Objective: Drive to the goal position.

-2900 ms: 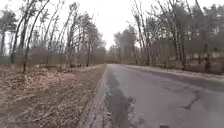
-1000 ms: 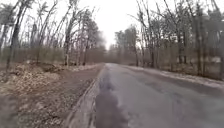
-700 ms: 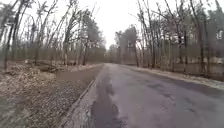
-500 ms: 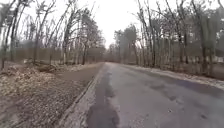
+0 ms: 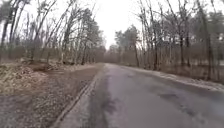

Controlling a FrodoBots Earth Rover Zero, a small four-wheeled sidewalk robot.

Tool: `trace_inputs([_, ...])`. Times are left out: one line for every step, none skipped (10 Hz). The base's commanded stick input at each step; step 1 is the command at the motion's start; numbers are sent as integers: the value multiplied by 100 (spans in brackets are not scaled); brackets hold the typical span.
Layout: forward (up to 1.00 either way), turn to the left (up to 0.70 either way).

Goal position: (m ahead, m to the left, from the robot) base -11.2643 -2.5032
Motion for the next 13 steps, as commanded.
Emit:
trace_inputs([100, 0])
trace_inputs([100, 0])
trace_inputs([100, 0])
trace_inputs([100, 0])
trace_inputs([100, 0])
trace_inputs([100, 0])
trace_inputs([100, 0])
trace_inputs([100, 0])
trace_inputs([90, 0])
trace_inputs([60, 0])
trace_inputs([30, 0])
trace_inputs([0, 1])
trace_inputs([0, 28])
